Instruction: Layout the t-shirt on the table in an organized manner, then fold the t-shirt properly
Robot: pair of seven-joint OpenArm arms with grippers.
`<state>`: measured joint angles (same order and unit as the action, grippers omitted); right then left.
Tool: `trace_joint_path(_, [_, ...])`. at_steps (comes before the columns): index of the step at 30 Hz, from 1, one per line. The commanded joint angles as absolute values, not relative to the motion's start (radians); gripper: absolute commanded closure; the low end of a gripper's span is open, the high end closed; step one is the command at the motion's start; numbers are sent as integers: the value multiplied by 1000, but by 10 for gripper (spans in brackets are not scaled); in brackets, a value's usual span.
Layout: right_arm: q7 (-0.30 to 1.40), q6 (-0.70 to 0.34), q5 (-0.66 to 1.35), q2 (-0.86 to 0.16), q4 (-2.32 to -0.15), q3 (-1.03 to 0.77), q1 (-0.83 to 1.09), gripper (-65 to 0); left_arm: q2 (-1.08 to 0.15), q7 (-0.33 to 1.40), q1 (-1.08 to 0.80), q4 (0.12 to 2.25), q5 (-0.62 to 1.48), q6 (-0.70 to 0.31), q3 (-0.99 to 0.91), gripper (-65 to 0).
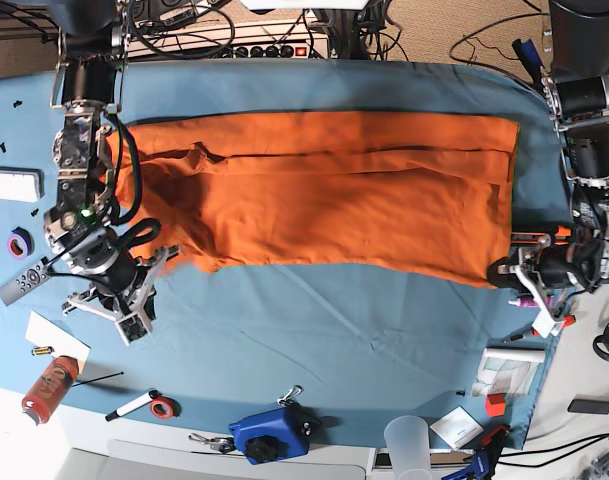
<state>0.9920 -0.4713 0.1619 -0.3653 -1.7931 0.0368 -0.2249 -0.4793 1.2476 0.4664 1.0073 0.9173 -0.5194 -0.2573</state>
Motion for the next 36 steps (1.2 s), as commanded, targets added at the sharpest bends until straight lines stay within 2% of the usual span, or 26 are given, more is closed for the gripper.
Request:
trace_joint_path(1, [985, -471, 184, -377, -1808, 31, -244, 0, -493, 1266, 495, 1039, 978, -521, -284, 0])
trace_joint_path(4, [1037, -471, 221, -377, -1809, 30, -244, 0, -494, 1337, 486, 1074, 1069, -525, -357, 0])
trace_joint_path(9, [1110, -486, 352, -377, -1811, -33, -243, 0, -494, 1347, 397, 1181, 1087, -524, -424, 0])
trace_joint_path(15, [1205, -574, 561, -377, -1812, -180, -228, 0, -493, 1345, 201, 1394, 1123, -541, -424, 0])
trace_joint_path(23, [1271, -694, 834, -377, -1812, -418, -96, 0, -487, 1317, 11, 1660, 1077, -542, -427, 0])
trace_joint_path(31, [1377, -698, 1067, -377, -1812, -662, -9, 0, -429, 1306, -81, 1777, 1070, -539, -558, 0])
trace_joint_path(36, [1396, -698, 1130, -377, -1812, -725, 44, 0, -410, 1302, -108, 1780, 1113, -544, -645, 0])
